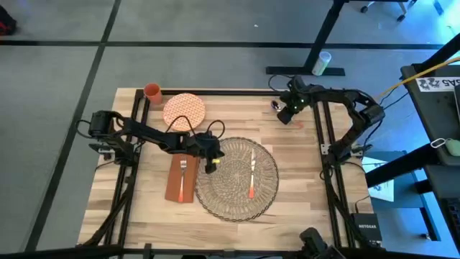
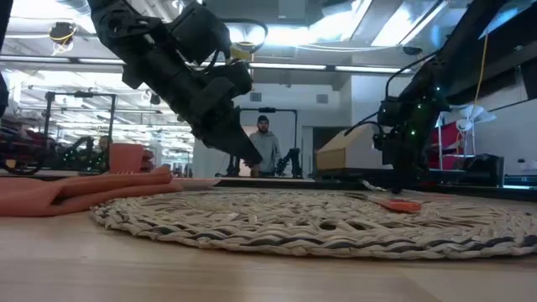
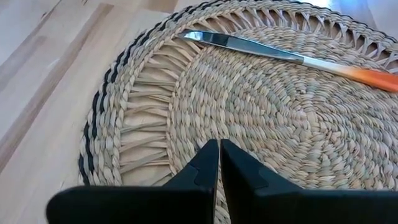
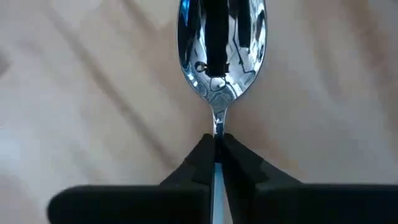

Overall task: Set table place
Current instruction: Put the orange spoon to the right of the orange table knife on the brown table mat

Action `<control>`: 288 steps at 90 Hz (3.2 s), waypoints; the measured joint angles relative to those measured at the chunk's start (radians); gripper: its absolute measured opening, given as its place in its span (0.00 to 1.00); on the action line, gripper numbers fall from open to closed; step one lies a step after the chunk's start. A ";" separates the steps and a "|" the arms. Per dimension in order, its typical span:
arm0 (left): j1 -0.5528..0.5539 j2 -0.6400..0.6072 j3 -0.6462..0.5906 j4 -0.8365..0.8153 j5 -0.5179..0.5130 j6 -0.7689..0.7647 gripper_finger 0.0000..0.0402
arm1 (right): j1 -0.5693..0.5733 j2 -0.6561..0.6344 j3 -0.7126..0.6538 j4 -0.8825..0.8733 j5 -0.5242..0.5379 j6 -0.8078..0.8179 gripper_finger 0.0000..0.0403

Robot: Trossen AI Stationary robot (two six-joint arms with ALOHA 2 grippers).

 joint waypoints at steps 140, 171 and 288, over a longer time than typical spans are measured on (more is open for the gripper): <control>-0.003 0.000 -0.001 0.009 -0.007 0.030 0.00 | 1.337 -0.460 0.005 -0.284 0.640 1.743 0.00; -0.018 0.000 -0.001 0.007 -0.008 0.028 0.00 | 1.409 -0.228 0.005 -0.011 0.667 1.871 0.00; -0.103 0.000 -0.001 -0.043 -0.007 0.004 0.00 | 1.308 0.059 0.007 0.085 0.597 1.885 0.00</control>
